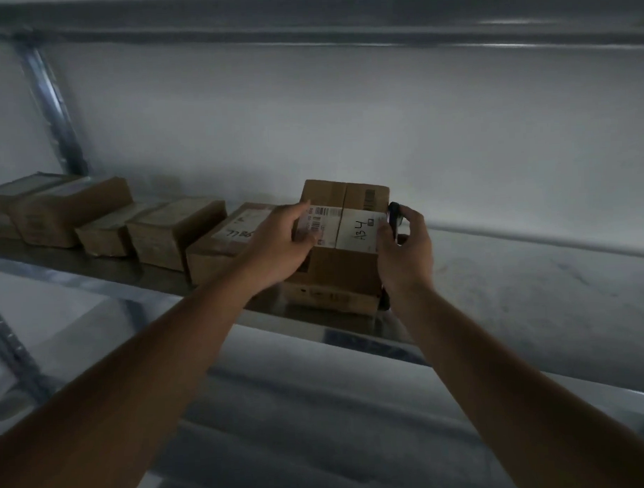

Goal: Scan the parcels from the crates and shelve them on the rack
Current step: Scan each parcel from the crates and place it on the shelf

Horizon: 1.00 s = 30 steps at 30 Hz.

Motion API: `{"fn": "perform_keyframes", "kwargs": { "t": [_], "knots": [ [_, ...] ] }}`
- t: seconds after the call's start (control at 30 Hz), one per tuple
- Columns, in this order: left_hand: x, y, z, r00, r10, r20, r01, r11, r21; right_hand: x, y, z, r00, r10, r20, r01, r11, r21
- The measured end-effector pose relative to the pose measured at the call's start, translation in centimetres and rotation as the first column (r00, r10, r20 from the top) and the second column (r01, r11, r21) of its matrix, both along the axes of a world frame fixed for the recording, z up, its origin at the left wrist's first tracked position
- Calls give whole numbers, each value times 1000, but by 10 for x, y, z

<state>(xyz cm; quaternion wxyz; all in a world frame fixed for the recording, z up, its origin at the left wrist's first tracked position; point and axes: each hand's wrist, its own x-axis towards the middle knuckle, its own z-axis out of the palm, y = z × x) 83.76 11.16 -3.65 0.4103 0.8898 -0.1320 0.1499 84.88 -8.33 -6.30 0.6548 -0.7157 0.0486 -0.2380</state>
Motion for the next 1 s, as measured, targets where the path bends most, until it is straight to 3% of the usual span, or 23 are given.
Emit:
{"fn": "perform_keyframes", "kwargs": {
  "t": [0.37,0.53,0.83,1.0],
  "knots": [
    [48,18,11,971,-102,-217,140,976,167,24,22,8,967,-130,-220,103,986,-127],
    [56,23,14,957,-74,-282,143,963,230,26,31,8,951,-122,-285,109,992,-61],
    [58,16,15,951,-36,-307,148,925,350,30,31,10,943,-169,-288,111,972,-208],
    [51,14,22,963,-51,-266,157,906,393,27,26,15,958,-191,-212,119,943,-312]
  ]
}}
